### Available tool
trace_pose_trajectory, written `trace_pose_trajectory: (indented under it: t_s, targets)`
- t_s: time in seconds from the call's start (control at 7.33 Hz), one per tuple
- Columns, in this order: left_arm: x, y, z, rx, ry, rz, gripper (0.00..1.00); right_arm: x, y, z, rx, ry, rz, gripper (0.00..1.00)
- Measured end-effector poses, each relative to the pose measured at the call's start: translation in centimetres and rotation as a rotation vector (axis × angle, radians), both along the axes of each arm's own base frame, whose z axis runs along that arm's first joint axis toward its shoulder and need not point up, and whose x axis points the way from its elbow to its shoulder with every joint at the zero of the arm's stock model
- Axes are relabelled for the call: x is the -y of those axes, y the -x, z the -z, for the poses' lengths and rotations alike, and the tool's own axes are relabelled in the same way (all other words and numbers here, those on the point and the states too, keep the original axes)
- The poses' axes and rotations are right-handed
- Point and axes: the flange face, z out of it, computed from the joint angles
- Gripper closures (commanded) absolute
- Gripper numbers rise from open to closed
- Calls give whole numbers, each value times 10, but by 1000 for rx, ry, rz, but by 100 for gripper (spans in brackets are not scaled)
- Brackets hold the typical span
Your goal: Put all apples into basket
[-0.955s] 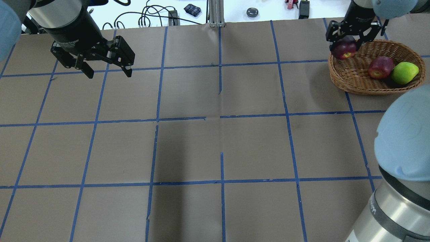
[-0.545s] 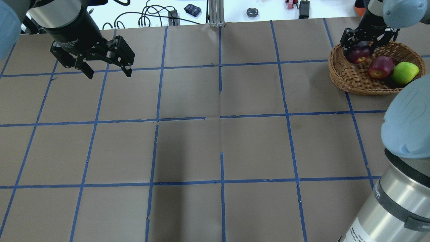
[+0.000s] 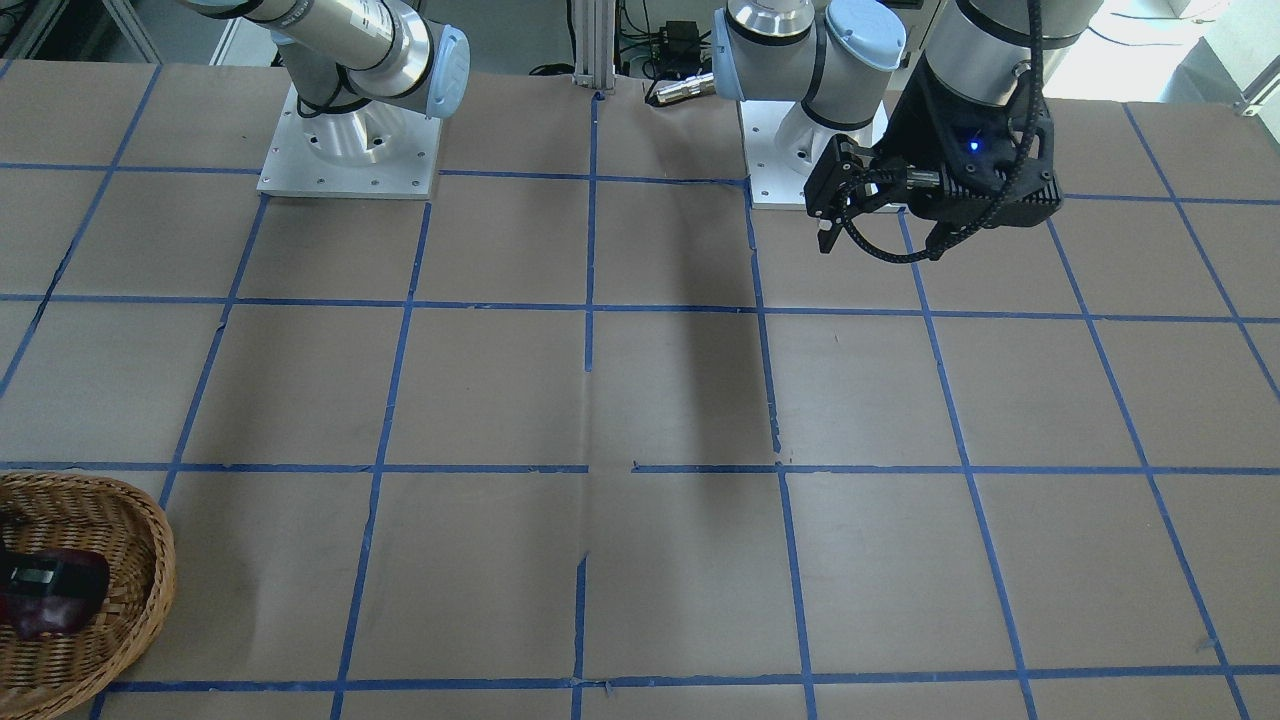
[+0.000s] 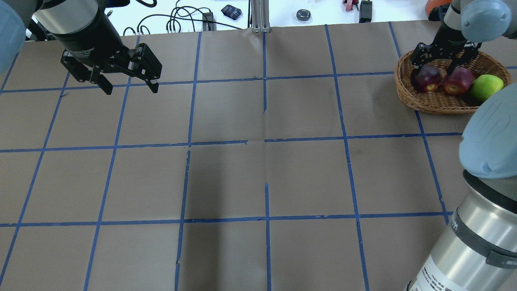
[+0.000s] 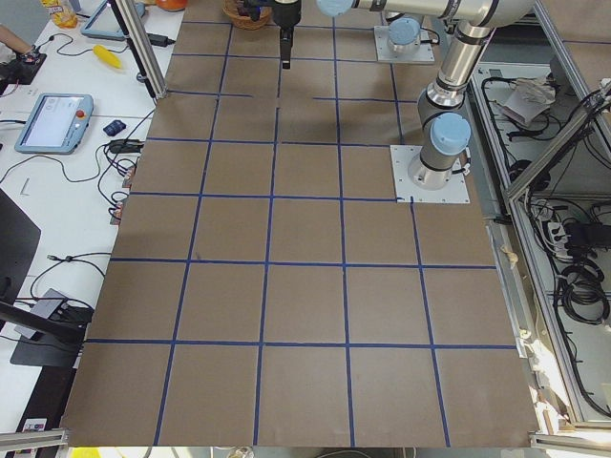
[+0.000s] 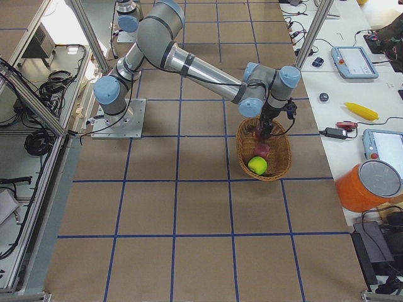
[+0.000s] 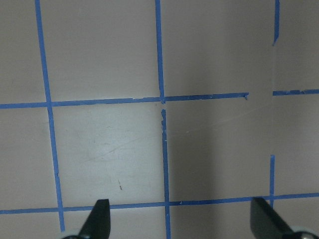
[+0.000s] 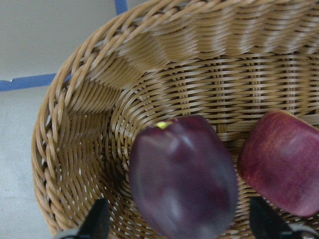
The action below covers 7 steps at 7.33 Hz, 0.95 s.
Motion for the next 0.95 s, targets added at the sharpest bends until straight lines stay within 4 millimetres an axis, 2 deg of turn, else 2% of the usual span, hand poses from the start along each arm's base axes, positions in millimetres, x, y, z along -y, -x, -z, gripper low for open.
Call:
trace_pose_trajectory:
  t_s: [0.14,0.27,0.41,0.55,0.68,0.95]
  targets:
    - [0,0,0,0,1,0,0,-3,-2,-14,3,-8,7,0]
    - [0,0,0,0,1,0,0,-12,-11,-42,5,-8,31,0]
    - [0,0,-1,0,1,0,0,-26,-35,-81,14,1,49,0]
    - [0,0,-1,0,1,0,0,-45,-78,-122,28,4,51,0]
    - [0,0,-1,1,1,0,0,-72,-129,-157,34,-5,49,0]
    - [0,0,0,1,0,0,0,-135,-215,-202,38,-12,-24,0]
